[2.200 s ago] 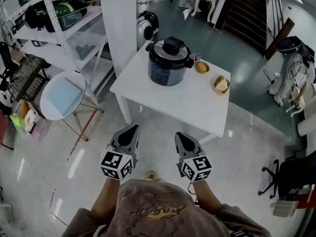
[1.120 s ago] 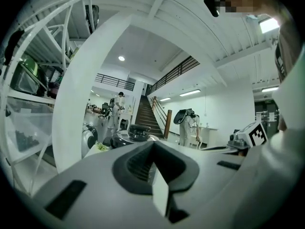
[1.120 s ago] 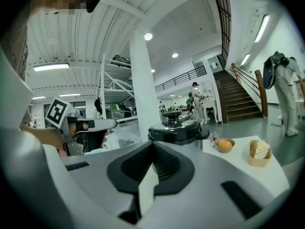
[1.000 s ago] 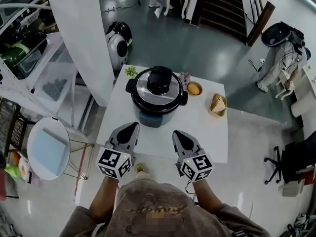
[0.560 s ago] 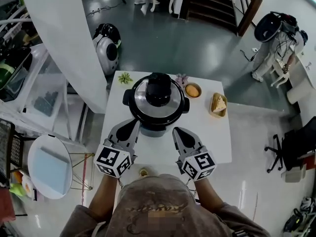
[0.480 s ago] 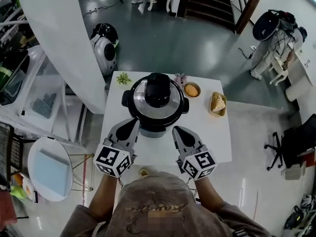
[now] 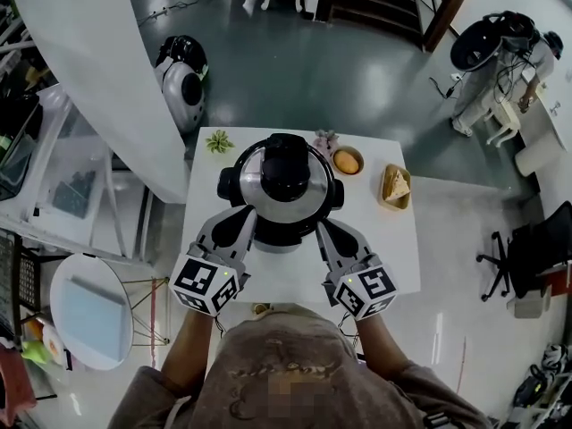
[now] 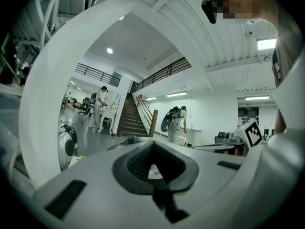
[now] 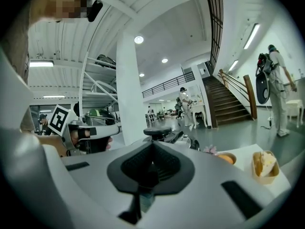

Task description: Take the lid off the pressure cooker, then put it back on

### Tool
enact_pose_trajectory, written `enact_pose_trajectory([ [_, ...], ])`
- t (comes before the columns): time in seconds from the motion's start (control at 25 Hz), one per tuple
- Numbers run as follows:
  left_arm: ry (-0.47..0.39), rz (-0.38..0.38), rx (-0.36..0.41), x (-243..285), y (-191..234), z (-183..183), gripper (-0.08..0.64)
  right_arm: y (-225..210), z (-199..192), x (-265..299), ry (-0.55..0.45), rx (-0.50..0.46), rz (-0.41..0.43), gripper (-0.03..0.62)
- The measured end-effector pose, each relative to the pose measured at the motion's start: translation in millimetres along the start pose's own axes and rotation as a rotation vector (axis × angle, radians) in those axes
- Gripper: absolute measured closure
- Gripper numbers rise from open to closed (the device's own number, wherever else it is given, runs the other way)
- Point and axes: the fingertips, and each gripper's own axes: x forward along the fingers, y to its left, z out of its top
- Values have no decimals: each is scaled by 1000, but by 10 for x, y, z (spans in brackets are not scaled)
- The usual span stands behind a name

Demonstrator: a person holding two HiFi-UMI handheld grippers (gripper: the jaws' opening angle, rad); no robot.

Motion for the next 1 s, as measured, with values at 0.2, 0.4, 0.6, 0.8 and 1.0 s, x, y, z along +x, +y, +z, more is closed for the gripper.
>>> enact_pose_trajectory([
  [0.2, -13, -37, -6, 84, -4, 39, 548, -58, 64, 76, -18, 0, 18, 562],
  [0.4, -7, -88, 5, 173, -17, 51, 442, -103, 117, 171, -7, -31, 54, 492],
  [0.6, 3, -140, 14, 242, -22, 43, 359, -107, 133, 252, 7, -45, 99, 402],
  [0.8, 11, -168, 25, 280, 1, 50, 249, -93, 184, 338, -5, -38, 139, 293],
  [1.0, 36, -218, 61, 356, 24, 50, 217, -87, 193, 439, 33, -61, 205, 254],
])
